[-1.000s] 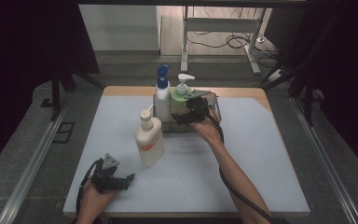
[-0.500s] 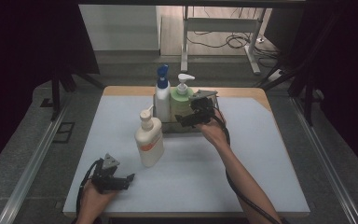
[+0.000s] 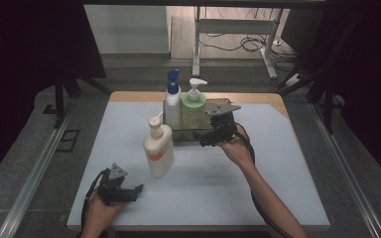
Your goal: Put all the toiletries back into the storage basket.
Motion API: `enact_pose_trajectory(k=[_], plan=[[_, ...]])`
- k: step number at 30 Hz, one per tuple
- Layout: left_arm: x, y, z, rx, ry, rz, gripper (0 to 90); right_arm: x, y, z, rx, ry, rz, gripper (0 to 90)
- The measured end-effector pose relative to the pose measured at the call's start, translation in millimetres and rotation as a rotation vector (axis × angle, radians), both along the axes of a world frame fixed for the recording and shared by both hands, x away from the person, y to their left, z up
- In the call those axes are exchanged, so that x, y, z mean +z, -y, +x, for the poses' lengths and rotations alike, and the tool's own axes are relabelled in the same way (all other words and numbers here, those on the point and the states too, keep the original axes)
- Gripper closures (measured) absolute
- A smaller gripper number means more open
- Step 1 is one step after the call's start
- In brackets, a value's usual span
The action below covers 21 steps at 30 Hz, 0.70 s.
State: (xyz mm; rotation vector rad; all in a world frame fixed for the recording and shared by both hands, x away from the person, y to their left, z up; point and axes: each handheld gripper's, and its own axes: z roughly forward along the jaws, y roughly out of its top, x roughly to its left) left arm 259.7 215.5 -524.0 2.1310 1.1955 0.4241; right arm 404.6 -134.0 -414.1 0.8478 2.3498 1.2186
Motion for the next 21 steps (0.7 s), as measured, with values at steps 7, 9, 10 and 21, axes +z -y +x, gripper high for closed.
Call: enact_pose_trajectory(k=[7, 9, 10, 21], plan=[[0.0, 0.0, 0.0, 0.000, 0.000, 0.000, 10.9, 0.2, 11.8, -20.0, 0.019, -0.012, -0.005, 0.0], [0.0, 0.0, 0.0, 0.000, 0.000, 0.000, 10.9, -0.5, 15.5, -24.7, 0.020, -0.014, -0.004, 0.0], [0.0, 0.1, 0.0, 0.000, 0.000, 0.000, 10.9, -1.1, 18.3, -27.7, 0.021, -0.017, -0.003, 0.0], [0.0, 0.0, 0.1, -0.001, 0.001, 0.002, 10.9, -10.7, 44.5, -54.4, 0.012, -0.031, -0.011, 0.0]])
